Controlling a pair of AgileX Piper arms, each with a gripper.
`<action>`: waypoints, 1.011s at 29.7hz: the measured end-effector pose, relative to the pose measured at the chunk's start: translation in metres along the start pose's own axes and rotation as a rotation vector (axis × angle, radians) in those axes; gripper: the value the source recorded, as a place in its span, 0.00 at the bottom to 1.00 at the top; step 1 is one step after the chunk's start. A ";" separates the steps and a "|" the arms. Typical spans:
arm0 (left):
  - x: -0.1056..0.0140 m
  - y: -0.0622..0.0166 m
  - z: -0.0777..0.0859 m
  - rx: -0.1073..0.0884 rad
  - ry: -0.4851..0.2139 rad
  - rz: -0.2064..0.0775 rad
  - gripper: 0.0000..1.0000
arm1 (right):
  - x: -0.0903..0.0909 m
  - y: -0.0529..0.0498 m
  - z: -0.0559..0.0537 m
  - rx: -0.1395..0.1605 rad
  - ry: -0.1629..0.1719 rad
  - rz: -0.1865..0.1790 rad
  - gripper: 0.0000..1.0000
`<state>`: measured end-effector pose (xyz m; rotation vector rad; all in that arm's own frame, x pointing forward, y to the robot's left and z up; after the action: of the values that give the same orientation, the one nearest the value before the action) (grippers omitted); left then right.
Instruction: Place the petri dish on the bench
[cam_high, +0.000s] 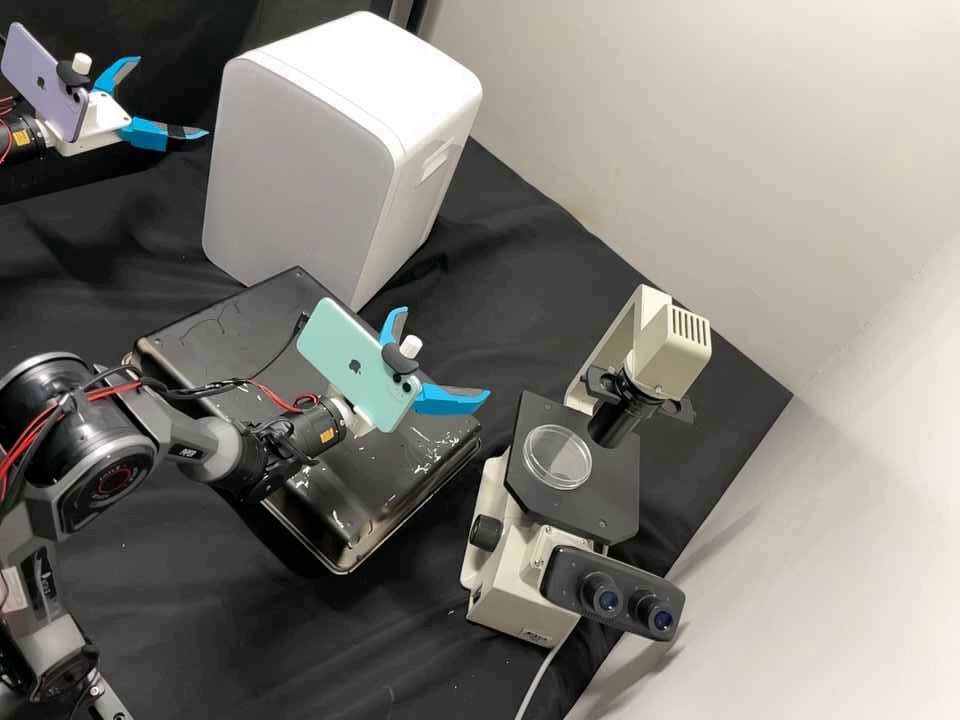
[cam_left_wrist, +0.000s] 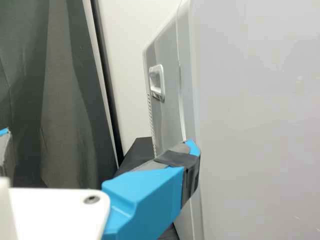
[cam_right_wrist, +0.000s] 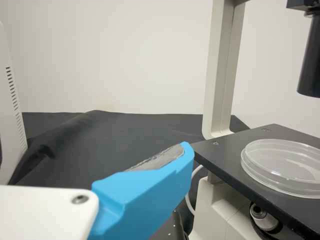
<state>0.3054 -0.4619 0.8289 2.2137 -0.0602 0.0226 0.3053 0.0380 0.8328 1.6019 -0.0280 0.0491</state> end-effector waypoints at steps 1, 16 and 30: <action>0.000 0.0000 0.000 0.000 0.000 0.000 1.00 | 0.000 0.000 0.000 0.000 0.000 0.000 1.00; -0.002 0.0019 0.001 0.002 -0.006 0.005 1.00 | 0.000 0.000 0.000 0.000 0.000 0.000 1.00; -0.046 -0.0018 0.045 0.071 -0.303 0.044 1.00 | 0.000 0.000 0.000 0.000 0.000 0.000 1.00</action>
<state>0.2597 -0.4955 0.7985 2.2701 -0.2790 -0.2913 0.3053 0.0380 0.8328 1.6019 -0.0280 0.0491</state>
